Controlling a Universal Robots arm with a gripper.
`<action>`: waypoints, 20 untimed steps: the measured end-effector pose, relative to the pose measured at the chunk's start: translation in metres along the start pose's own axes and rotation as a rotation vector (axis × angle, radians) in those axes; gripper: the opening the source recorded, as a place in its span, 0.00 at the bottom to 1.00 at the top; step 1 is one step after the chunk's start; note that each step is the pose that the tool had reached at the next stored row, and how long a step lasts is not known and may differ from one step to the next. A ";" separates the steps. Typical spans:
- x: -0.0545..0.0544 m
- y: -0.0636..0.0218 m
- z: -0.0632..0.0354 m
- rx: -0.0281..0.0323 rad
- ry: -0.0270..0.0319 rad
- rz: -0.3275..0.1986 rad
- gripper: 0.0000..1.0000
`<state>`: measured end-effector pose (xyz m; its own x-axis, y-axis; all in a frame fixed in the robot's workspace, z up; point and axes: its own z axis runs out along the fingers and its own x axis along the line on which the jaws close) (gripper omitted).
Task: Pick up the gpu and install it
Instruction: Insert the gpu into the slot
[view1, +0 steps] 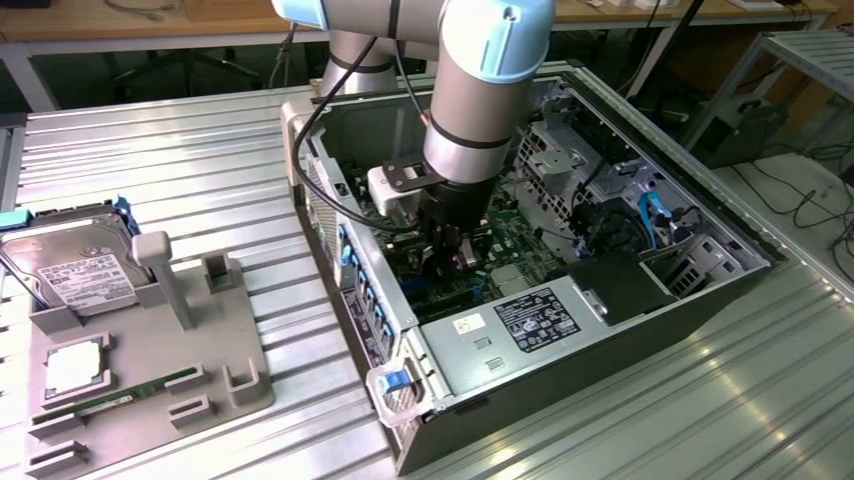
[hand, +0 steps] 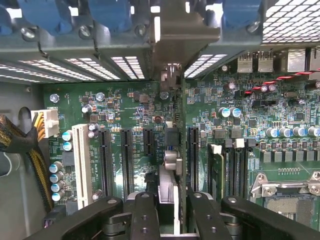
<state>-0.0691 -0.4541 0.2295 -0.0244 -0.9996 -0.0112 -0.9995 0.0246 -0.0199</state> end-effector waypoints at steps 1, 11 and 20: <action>0.000 0.0000 0.0001 -0.0001 0.0003 0.000 0.28; -0.003 0.0001 0.0006 -0.0001 0.0006 -0.001 0.28; -0.003 0.0002 0.0034 -0.0003 0.0011 -0.001 0.28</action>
<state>-0.0692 -0.4508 0.2261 -0.0237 -0.9997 -0.0101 -0.9995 0.0239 -0.0196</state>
